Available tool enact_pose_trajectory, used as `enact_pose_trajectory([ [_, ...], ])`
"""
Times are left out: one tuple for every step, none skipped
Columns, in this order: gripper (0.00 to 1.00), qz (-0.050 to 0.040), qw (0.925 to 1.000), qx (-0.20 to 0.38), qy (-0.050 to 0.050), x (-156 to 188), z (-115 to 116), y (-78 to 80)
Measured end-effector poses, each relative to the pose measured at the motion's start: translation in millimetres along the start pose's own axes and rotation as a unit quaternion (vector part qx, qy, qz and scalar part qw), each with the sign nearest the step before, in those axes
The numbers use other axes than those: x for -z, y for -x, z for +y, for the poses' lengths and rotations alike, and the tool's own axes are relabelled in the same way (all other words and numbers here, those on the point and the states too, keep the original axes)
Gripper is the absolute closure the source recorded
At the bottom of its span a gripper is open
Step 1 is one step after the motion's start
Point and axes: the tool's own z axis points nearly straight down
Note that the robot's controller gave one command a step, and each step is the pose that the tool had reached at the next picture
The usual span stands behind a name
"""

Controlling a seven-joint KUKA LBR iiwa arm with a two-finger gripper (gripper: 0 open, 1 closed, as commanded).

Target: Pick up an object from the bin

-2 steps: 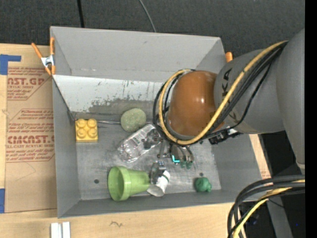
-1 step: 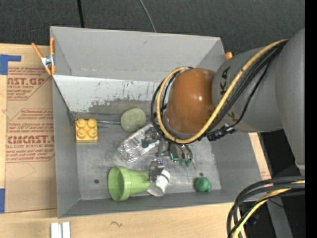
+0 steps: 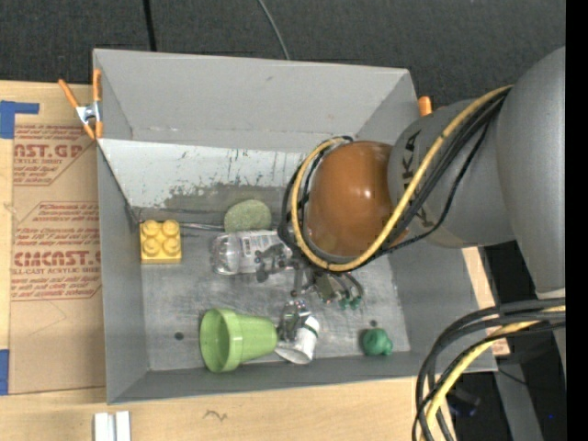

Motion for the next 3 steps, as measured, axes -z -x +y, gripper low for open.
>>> enact_pose_trajectory([
  [0.0, 0.0077, 0.9994, 0.035, -0.001, -28.7, 14.4, 1.2],
  [0.0, 0.0043, 0.9974, 0.073, 0.001, -31.5, 32.2, 5.8],
  [1.0, 0.0075, 0.9764, 0.216, 0.001, -33.5, 31.7, 15.3],
])
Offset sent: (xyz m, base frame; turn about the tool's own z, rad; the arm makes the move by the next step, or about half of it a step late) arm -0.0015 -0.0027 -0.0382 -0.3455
